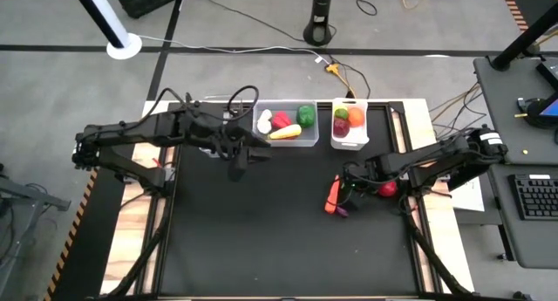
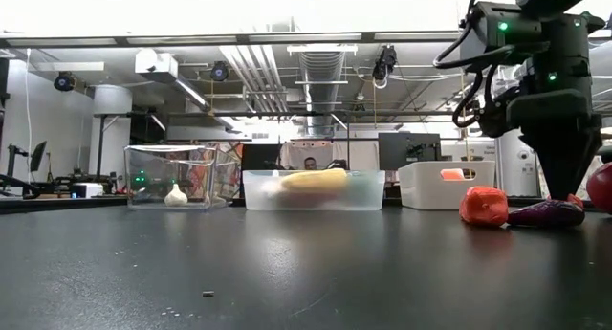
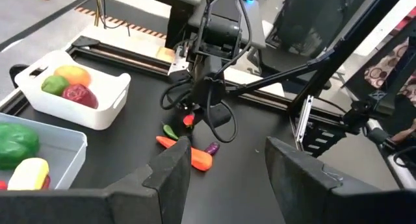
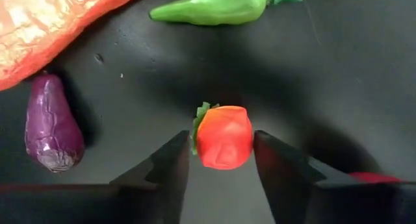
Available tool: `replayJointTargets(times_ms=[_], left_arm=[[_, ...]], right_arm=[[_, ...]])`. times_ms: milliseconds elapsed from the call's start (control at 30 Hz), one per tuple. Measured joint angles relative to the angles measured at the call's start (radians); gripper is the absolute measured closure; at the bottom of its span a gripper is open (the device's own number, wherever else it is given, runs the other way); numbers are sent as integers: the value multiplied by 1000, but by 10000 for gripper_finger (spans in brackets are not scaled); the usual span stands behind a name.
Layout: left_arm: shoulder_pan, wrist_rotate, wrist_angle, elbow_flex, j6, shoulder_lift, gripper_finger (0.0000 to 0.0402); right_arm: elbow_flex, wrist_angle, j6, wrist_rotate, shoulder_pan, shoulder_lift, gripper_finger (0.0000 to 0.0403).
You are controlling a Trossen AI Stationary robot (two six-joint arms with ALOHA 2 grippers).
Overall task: Sort produce into baskets
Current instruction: Put the pink persimmon into the white bin
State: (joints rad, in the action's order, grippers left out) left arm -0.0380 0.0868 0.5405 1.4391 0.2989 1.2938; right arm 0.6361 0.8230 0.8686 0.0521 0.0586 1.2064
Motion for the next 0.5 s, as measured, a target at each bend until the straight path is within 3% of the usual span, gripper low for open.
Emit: replayJointTargets(times_ms=[267, 500], left_arm=[[4, -1, 0, 0, 20, 0, 224], [25, -1, 0, 0, 35, 0, 224]], right_arm=[[3, -24, -23, 0, 0, 0, 334], [96, 32, -55, -2, -3, -14, 351]])
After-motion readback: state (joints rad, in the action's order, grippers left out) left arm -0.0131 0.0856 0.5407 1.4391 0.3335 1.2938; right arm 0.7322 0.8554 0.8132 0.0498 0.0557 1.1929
